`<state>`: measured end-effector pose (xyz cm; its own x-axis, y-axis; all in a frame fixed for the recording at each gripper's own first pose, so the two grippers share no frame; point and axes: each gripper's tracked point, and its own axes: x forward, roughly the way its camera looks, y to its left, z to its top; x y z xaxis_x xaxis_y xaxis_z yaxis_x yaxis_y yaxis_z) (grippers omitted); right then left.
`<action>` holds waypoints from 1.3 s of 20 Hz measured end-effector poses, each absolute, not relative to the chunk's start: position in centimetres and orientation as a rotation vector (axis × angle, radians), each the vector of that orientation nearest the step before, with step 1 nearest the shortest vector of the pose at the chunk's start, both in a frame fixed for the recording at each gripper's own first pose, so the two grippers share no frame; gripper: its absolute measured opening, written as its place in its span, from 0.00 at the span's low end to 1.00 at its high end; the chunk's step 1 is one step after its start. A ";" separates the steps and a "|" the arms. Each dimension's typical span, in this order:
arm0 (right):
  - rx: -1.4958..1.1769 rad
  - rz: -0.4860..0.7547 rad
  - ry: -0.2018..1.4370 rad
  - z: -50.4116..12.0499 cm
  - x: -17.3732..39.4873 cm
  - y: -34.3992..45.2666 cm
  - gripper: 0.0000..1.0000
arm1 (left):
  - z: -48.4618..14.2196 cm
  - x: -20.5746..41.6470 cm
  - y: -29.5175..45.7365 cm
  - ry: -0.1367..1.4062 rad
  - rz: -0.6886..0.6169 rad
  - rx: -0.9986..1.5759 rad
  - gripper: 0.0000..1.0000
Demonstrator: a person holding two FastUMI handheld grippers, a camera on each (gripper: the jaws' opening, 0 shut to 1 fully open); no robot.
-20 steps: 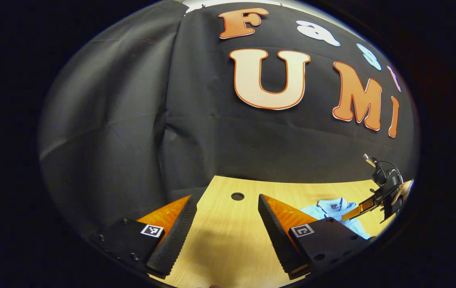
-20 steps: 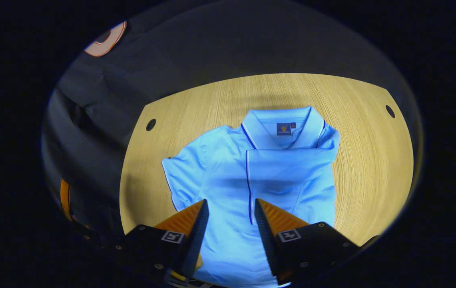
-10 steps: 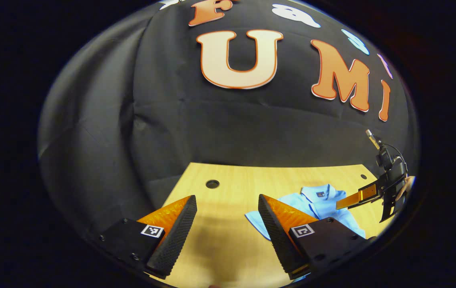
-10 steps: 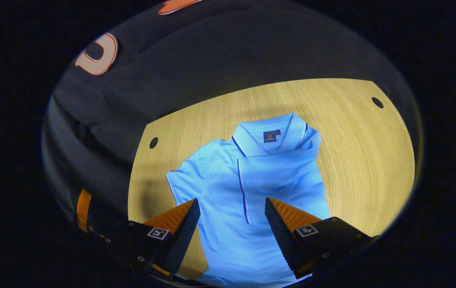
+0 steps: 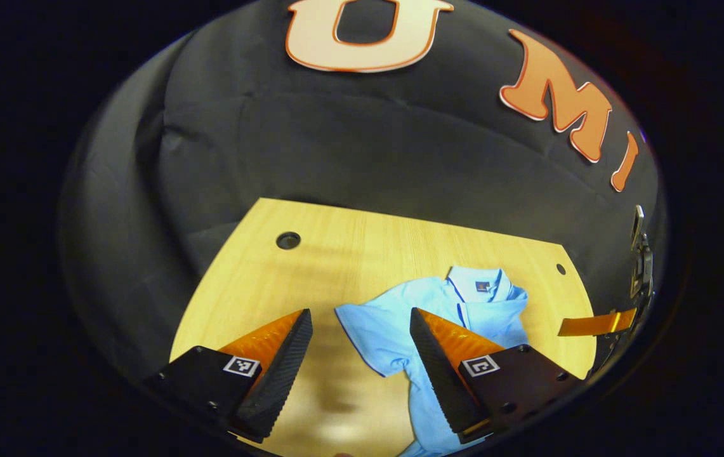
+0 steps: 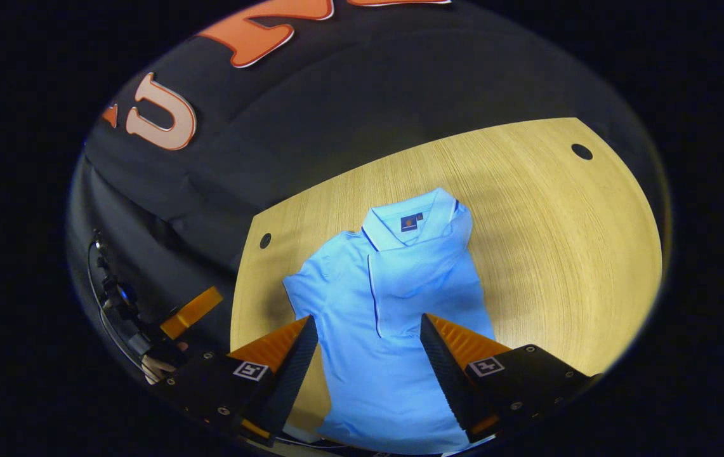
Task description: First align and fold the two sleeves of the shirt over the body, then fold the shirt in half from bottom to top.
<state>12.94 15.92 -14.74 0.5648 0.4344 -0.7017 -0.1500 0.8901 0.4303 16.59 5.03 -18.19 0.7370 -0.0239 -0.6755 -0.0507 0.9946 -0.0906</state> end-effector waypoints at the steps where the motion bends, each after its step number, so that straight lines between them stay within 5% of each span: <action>1: 0.353 0.359 0.910 -14.7 12.8 15.2 0.99 | -19.6 17.2 4.8 0.791 0.019 -0.107 1.00; 10: 0.432 0.307 0.965 -17.8 12.6 8.0 0.99 | -30.8 18.5 3.2 1.138 0.094 -0.211 1.00; 21: 0.476 0.277 0.995 -19.7 12.6 4.9 0.98 | -34.3 19.2 3.6 1.236 0.157 -0.109 0.95; 22: 0.476 0.274 0.995 -19.9 12.6 4.9 0.98 | -34.5 19.1 3.2 1.246 0.158 -0.110 0.92; 23: 0.474 0.273 0.996 -19.9 12.5 4.9 0.98 | -34.2 19.2 2.9 1.240 0.156 -0.111 0.67; 24: 0.471 0.273 0.998 -20.0 12.4 4.8 0.98 | -34.2 19.3 2.6 1.239 0.151 -0.109 0.61; 26: 0.468 0.269 0.998 -20.2 12.3 4.7 0.98 | -34.3 19.3 2.2 1.248 0.153 -0.095 0.28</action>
<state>12.30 4.75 -20.16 0.5204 0.4245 -0.7409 -0.0051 0.8692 0.4944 19.32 2.17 -34.30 0.3090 0.0636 -0.9489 -0.1671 0.9859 0.0117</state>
